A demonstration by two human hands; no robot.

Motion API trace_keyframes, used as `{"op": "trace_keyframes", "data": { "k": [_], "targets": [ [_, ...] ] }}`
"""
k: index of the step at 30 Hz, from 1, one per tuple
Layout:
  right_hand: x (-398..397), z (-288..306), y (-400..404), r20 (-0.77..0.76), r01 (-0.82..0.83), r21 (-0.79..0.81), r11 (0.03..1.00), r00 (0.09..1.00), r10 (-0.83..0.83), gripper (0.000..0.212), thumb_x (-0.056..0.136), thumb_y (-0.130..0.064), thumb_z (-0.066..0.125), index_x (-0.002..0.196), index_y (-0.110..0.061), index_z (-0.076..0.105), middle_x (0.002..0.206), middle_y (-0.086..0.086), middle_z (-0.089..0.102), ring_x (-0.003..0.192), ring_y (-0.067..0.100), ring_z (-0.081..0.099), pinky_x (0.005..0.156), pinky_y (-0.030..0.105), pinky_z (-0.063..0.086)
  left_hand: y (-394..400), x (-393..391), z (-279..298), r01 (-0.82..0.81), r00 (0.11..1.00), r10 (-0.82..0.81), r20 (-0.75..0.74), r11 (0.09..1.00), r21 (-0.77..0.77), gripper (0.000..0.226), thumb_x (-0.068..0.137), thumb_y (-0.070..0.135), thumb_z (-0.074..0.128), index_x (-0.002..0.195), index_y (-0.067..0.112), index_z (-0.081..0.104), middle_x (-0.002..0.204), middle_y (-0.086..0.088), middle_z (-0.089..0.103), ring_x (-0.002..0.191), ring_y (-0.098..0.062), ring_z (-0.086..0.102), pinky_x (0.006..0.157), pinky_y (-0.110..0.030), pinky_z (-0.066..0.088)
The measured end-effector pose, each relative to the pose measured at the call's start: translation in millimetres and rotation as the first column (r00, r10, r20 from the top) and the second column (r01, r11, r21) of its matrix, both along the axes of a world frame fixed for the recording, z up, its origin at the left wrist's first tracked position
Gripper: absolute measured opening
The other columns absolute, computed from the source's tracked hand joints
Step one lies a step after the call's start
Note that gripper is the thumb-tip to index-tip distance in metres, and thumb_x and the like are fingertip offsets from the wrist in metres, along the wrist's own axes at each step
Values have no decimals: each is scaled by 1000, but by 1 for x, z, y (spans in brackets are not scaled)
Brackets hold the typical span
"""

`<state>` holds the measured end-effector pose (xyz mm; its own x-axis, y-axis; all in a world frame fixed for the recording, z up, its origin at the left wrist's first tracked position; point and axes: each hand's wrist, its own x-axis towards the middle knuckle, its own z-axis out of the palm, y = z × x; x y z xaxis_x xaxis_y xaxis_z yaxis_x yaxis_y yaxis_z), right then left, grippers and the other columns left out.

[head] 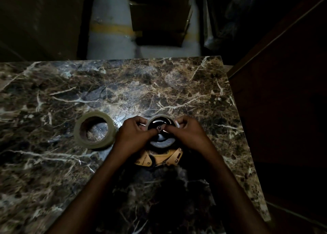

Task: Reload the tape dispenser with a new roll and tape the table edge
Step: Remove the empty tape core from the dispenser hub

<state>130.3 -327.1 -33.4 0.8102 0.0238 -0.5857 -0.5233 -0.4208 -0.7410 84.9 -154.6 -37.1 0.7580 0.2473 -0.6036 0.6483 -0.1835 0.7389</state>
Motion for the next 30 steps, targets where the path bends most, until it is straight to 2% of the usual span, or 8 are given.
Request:
{"op": "trace_keyframes", "data": {
  "k": [4,9,12,16,21,23,26,30],
  "targets": [
    [0,5,-10,-135,122,254,960,987,-89,24,82,-20,86,80,-11,64,67,6,70,71,30,69,81,63,61,15,-4,11,-29,999,34,18,968,-247,29,79,10,91,104,10,76,70,3,75,69,-13,77,60,-21,59],
    [-8,5,-14,-164,166,336,927,980,-116,11,87,-15,79,86,-9,70,81,12,74,86,36,71,93,70,54,17,-15,7,-74,988,113,102,941,-329,20,85,4,83,104,9,79,76,0,80,74,-10,80,64,-19,61],
    [-9,4,-16,-162,177,359,916,979,-125,7,90,-14,75,86,-10,71,81,9,75,90,38,70,94,67,55,14,-17,4,-94,980,136,144,958,-270,18,85,13,84,104,14,82,89,-6,83,82,-13,81,73,-24,66],
    [-10,0,-18,-145,212,370,905,975,-169,8,91,-18,74,83,-15,74,92,14,75,93,36,71,86,58,62,8,-21,-3,-113,972,148,181,976,-188,27,88,21,85,115,17,82,107,-14,79,94,-25,82,93,-44,66],
    [-8,0,-31,-194,379,414,828,925,-327,16,97,-23,67,101,-9,72,99,16,77,79,25,76,67,36,66,3,-26,-5,-90,971,115,210,988,-121,35,88,21,86,122,21,80,110,-9,81,82,-22,83,87,-44,67],
    [-2,2,-39,-201,444,431,785,896,-396,26,99,-24,65,114,-4,69,102,13,78,83,23,77,70,35,66,1,-28,-6,-82,972,102,214,992,-98,40,86,26,88,125,22,79,108,-4,82,78,-25,83,84,-50,68],
    [15,0,-48,-201,506,424,751,861,-467,32,100,-26,63,122,-2,66,106,12,76,92,23,74,73,32,65,0,-30,-6,-84,970,100,223,993,-80,46,86,25,88,130,21,76,110,-4,81,74,-19,83,75,-37,68],
    [40,-21,-48,-172,589,333,736,806,-567,30,95,-29,71,109,-2,69,99,14,76,91,26,74,76,34,65,2,-34,-7,-78,966,83,245,996,-29,46,86,25,88,130,21,76,112,1,80,70,-11,81,63,-18,61]
  ]
}}
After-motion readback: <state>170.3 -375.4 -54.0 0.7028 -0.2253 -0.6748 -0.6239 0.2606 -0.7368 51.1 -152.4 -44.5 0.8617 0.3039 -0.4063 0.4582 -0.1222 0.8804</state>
